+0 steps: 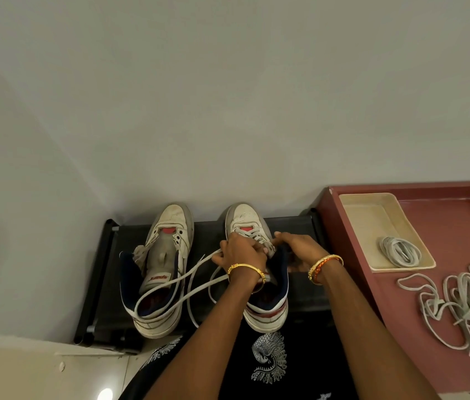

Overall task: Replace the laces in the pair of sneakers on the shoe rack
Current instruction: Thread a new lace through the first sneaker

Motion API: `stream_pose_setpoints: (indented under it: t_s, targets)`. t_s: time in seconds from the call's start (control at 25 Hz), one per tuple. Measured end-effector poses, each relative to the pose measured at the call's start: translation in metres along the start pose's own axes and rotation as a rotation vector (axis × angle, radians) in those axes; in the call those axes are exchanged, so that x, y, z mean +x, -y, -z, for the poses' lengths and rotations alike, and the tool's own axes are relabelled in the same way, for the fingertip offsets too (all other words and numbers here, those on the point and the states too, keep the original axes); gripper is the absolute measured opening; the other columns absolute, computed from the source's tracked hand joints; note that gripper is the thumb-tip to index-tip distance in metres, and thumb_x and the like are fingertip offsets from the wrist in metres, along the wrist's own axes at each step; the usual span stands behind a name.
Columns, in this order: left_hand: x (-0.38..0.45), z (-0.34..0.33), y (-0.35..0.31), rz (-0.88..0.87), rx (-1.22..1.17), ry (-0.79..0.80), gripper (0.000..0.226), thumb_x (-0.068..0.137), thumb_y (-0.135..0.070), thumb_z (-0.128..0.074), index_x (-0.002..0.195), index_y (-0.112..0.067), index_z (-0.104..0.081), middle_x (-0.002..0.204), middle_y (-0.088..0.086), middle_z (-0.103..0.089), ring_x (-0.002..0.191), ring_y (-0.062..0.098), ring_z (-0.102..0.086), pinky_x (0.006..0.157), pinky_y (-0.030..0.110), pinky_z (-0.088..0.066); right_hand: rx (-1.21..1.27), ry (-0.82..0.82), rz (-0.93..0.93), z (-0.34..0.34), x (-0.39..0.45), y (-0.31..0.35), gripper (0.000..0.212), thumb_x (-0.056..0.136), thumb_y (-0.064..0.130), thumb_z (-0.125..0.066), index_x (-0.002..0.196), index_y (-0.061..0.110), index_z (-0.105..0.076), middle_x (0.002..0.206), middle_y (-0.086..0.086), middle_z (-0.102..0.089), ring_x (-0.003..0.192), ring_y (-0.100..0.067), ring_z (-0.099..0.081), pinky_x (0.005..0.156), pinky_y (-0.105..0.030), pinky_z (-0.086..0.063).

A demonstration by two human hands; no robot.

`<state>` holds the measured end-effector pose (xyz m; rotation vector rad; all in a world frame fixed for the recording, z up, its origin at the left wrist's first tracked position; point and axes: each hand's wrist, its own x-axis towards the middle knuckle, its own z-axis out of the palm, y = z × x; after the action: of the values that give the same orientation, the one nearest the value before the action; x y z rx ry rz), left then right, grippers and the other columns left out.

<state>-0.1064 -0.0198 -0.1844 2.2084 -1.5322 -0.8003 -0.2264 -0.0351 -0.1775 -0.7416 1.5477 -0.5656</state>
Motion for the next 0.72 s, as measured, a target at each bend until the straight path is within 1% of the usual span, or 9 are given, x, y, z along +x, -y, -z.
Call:
stream_pose_setpoints:
  t_s: [0.08,0.16,0.24,0.32,0.36,0.4,0.48,0.6,0.72]
  targets:
    - [0.001,0.002,0.001,-0.010,-0.022,0.032,0.013,0.084,-0.027,-0.067,0.094,-0.027,-0.075,0.119,-0.003,-0.059,0.118,0.023,-0.038,0.094,0.042,-0.026,0.019,-0.003,-0.032,-0.002,0.007,-0.004,0.016,0.092,0.019,-0.056,0.087,0.009,-0.067,0.087,-0.013,-0.063,0.080,-0.024,-0.059,0.070,-0.037,-0.056]
    - [-0.003,0.005,0.003,-0.051,0.023,0.030,0.018,0.086,-0.028,-0.065,0.102,-0.027,-0.073,0.123,-0.002,-0.056,0.122,0.023,-0.035,0.097,0.043,-0.025,0.011,-0.002,0.015,-0.004,0.013,-0.009,0.017,0.091,0.007,-0.054,0.080,0.011,-0.067,0.088,-0.015,-0.064,0.080,-0.026,-0.059,0.079,-0.042,-0.054]
    - [-0.021,0.005,0.004,-0.216,0.138,-0.098,0.025,0.090,-0.031,-0.057,0.112,-0.025,-0.067,0.127,0.000,-0.049,0.125,0.022,-0.034,0.100,0.043,-0.026,0.036,-0.044,0.092,-0.007,0.012,-0.012,0.017,0.089,0.001,-0.055,0.077,0.009,-0.063,0.079,-0.011,-0.062,0.071,-0.021,-0.057,0.066,-0.031,-0.054]
    - [-0.044,0.002,0.007,-0.457,0.148,-0.271,0.029,0.091,-0.037,-0.048,0.100,-0.019,-0.070,0.110,0.003,-0.057,0.109,0.021,-0.052,0.090,0.041,-0.039,0.023,-0.126,0.184,-0.006,0.010,-0.014,0.015,0.089,0.001,-0.055,0.078,0.010,-0.059,0.075,-0.006,-0.060,0.069,-0.016,-0.055,0.058,-0.024,-0.047]
    - [-0.054,0.002,0.008,-0.501,0.140,-0.222,0.035,0.092,-0.041,-0.046,0.091,-0.016,-0.070,0.099,0.004,-0.061,0.095,0.020,-0.059,0.082,0.037,-0.047,-0.004,-0.164,0.228,-0.006,0.012,-0.016,0.014,0.089,0.002,-0.055,0.079,0.011,-0.058,0.076,-0.004,-0.059,0.072,-0.015,-0.055,0.059,-0.023,-0.045]
    - [-0.060,0.000,0.008,-0.476,0.133,-0.076,0.039,0.093,-0.044,-0.045,0.088,-0.013,-0.069,0.092,0.007,-0.062,0.086,0.021,-0.061,0.076,0.034,-0.050,-0.030,-0.193,0.268,-0.006,0.012,-0.019,0.013,0.090,0.003,-0.054,0.081,0.011,-0.058,0.077,-0.003,-0.058,0.075,-0.015,-0.054,0.061,-0.023,-0.044]
    - [-0.062,-0.006,0.009,-0.351,0.230,0.231,0.042,0.092,-0.047,-0.047,0.094,-0.010,-0.066,0.093,0.011,-0.065,0.087,0.026,-0.062,0.072,0.032,-0.048,-0.055,-0.232,0.335,-0.009,0.013,-0.023,0.013,0.092,0.005,-0.052,0.082,0.012,-0.057,0.079,-0.002,-0.059,0.081,-0.017,-0.055,0.067,-0.025,-0.045]
    - [-0.055,-0.008,0.006,-0.329,0.298,0.289,0.044,0.093,-0.045,-0.045,0.100,-0.006,-0.064,0.100,0.016,-0.065,0.096,0.034,-0.060,0.073,0.033,-0.044,-0.027,-0.348,0.459,-0.010,0.007,-0.024,0.018,0.094,0.006,-0.050,0.080,0.016,-0.054,0.084,-0.005,-0.062,0.091,-0.025,-0.062,0.076,-0.031,-0.050]
    - [-0.056,-0.010,0.004,-0.331,0.318,0.303,0.046,0.095,-0.043,-0.041,0.099,-0.004,-0.064,0.103,0.018,-0.065,0.100,0.035,-0.059,0.077,0.033,-0.042,0.141,-0.405,0.663,0.001,-0.021,-0.001,0.020,0.097,0.006,-0.044,0.083,0.018,-0.049,0.084,-0.001,-0.063,0.092,-0.022,-0.067,0.078,-0.029,-0.056]
